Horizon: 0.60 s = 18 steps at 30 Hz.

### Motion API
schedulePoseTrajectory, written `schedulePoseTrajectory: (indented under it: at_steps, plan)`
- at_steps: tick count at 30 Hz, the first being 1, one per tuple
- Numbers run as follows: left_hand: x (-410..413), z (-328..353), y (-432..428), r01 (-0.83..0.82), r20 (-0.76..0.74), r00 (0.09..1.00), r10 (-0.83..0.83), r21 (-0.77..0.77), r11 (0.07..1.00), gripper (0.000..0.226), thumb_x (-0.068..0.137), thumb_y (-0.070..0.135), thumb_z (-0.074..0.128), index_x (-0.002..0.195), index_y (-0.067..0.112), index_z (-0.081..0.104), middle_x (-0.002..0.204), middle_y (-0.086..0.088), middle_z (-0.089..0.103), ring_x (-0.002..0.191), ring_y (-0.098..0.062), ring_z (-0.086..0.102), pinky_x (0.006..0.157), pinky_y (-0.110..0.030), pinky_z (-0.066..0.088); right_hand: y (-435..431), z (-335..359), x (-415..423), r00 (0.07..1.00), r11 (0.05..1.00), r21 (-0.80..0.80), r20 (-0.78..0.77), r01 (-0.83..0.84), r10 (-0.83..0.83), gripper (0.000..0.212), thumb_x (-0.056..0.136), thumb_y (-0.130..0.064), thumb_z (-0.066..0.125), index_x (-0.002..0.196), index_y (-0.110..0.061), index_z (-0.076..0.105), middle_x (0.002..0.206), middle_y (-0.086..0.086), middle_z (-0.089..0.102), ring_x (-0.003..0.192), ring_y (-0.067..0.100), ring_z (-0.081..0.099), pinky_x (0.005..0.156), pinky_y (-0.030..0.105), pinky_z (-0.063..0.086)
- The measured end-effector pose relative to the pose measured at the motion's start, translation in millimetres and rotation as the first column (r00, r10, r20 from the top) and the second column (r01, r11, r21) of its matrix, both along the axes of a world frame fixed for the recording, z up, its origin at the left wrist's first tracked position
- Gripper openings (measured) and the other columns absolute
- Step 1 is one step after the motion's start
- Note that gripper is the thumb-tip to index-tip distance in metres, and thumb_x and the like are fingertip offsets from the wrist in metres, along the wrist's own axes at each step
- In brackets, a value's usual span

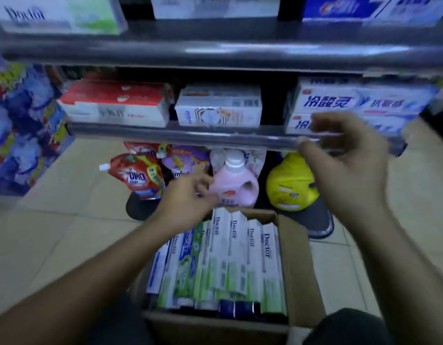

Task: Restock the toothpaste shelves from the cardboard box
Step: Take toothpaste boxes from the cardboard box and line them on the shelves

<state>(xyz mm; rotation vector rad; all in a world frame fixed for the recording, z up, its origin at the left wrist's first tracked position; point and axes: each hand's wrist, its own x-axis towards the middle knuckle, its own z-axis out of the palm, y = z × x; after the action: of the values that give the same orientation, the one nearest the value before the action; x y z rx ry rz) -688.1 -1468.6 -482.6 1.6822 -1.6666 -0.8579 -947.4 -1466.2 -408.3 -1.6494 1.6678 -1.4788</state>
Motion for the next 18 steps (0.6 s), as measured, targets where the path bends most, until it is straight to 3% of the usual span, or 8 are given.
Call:
schedulePoseTrajectory:
  at_steps: [1,4,8,10,12,14,16,18]
  plan:
    - [5,-25,7,0.0,0.046,0.999,-0.003,0.078,0.997,0.014,0.08,0.036,0.079,0.079,0.028,0.068,0.051,0.01,0.054,0.061,-0.011,0.064,0.067,-0.033,0.049,10,-10,19,0.999,0.998,0.051,0.018,-0.029,0.028,0.028,0.077,-0.028,0.073,0.104,-0.033,0.068,0.093,-0.017,0.069,0.069,-0.005,0.062,0.067,0.018,0.05]
    - [13,-87,26,-0.075,0.123,0.991,0.052,0.196,0.978,0.042,0.074,0.063,0.072,0.072,0.022,0.066,0.05,0.012,0.059,0.051,-0.002,0.056,0.06,-0.031,0.048,19,-75,44,0.998,0.977,0.204,0.017,-0.065,0.063,0.032,0.081,-0.02,0.078,0.106,-0.035,0.064,0.087,-0.022,0.064,0.065,-0.007,0.061,0.062,0.011,0.046]
    - [7,-128,33,-0.037,0.076,0.997,0.003,0.457,0.889,0.069,0.054,0.086,0.069,0.051,0.02,0.048,0.047,0.001,0.05,0.049,-0.013,0.057,0.063,-0.034,0.049,36,-128,52,0.983,0.837,0.546,-0.138,-0.029,0.124,0.026,0.083,-0.03,0.075,0.102,-0.042,0.064,0.091,-0.016,0.068,0.094,0.019,0.07,0.085,0.036,0.054]
    - [1,-138,36,-0.004,0.058,0.998,-0.027,0.481,0.877,0.05,0.055,0.078,0.077,0.056,0.03,0.063,0.046,0.012,0.055,0.044,-0.003,0.056,0.053,-0.025,0.042,42,-143,54,0.965,0.799,0.601,-0.198,-0.019,0.172,0.021,0.082,-0.028,0.078,0.095,-0.042,0.068,0.098,-0.004,0.072,0.094,0.018,0.067,0.086,0.026,0.049]
    - [-1,-142,36,0.009,0.056,0.998,-0.04,0.461,0.887,0.022,0.063,0.062,0.084,0.061,0.045,0.069,0.054,0.025,0.063,0.05,0.003,0.06,0.049,-0.02,0.04,41,-142,60,0.972,0.795,0.604,-0.148,-0.056,0.181,0.016,0.082,-0.02,0.08,0.097,-0.024,0.074,0.093,0.008,0.072,0.075,0.01,0.062,0.063,0.004,0.038]
    - [-1,-141,32,0.003,0.072,0.997,-0.04,0.453,0.891,0.025,0.065,0.052,0.084,0.057,0.034,0.07,0.053,0.015,0.064,0.051,-0.003,0.062,0.046,-0.022,0.041,43,-138,67,0.965,0.787,0.612,-0.151,-0.081,0.216,0.016,0.083,-0.023,0.08,0.097,-0.02,0.072,0.091,0.006,0.071,0.065,0.002,0.057,0.059,-0.002,0.035]
    - [3,-135,28,-0.048,0.03,0.999,0.038,0.452,0.891,0.039,0.058,0.05,0.081,0.055,0.016,0.062,0.063,-0.002,0.068,0.061,-0.018,0.068,0.054,-0.034,0.051,45,-134,72,0.942,0.757,0.647,-0.19,-0.091,0.276,0.021,0.083,-0.029,0.08,0.099,-0.023,0.069,0.095,-0.004,0.068,0.071,-0.005,0.056,0.06,-0.001,0.037]
    - [9,-120,27,-0.076,-0.128,0.981,0.146,0.439,0.895,0.04,0.056,0.047,0.081,0.065,0.014,0.061,0.071,-0.011,0.07,0.062,-0.024,0.07,0.051,-0.037,0.052,49,-129,74,0.933,0.725,0.675,-0.161,-0.134,0.323,0.025,0.079,-0.033,0.082,0.096,-0.029,0.064,0.099,-0.01,0.065,0.077,0.005,0.061,0.064,0.008,0.042]
